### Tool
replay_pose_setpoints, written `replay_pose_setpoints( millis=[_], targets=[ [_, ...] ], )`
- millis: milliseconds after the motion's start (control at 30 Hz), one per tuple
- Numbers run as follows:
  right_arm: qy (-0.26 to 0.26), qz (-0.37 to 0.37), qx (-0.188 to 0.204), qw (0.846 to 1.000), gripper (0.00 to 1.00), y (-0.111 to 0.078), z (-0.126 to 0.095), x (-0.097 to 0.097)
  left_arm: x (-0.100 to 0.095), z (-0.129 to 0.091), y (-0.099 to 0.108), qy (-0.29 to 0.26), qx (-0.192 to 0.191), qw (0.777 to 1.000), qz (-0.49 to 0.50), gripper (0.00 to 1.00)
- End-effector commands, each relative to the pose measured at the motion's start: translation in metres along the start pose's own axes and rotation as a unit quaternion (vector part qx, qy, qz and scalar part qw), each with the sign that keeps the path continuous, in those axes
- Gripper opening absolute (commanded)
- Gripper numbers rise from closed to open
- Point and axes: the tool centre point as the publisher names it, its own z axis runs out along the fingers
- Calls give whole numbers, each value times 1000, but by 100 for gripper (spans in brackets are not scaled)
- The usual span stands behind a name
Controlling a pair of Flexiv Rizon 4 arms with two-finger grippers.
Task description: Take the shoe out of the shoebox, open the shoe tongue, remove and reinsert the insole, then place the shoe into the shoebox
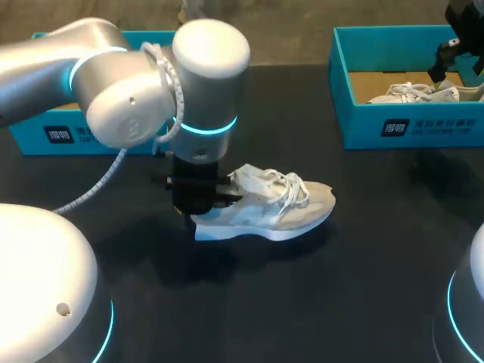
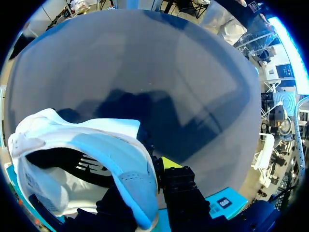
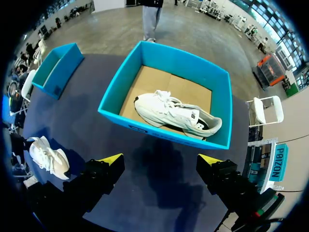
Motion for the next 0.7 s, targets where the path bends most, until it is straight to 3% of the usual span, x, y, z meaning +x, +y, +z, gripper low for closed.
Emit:
replay_pose_setpoints(
  millis=[33, 700],
  targets=[
    [0, 0, 0, 1000, 100, 0, 0, 0, -13, 19, 1, -2, 4, 1000, 0, 0],
    [0, 0, 0, 1000, 100, 0, 0, 0, -24, 61, -2, 15, 27, 999, 8, 0]
  ],
)
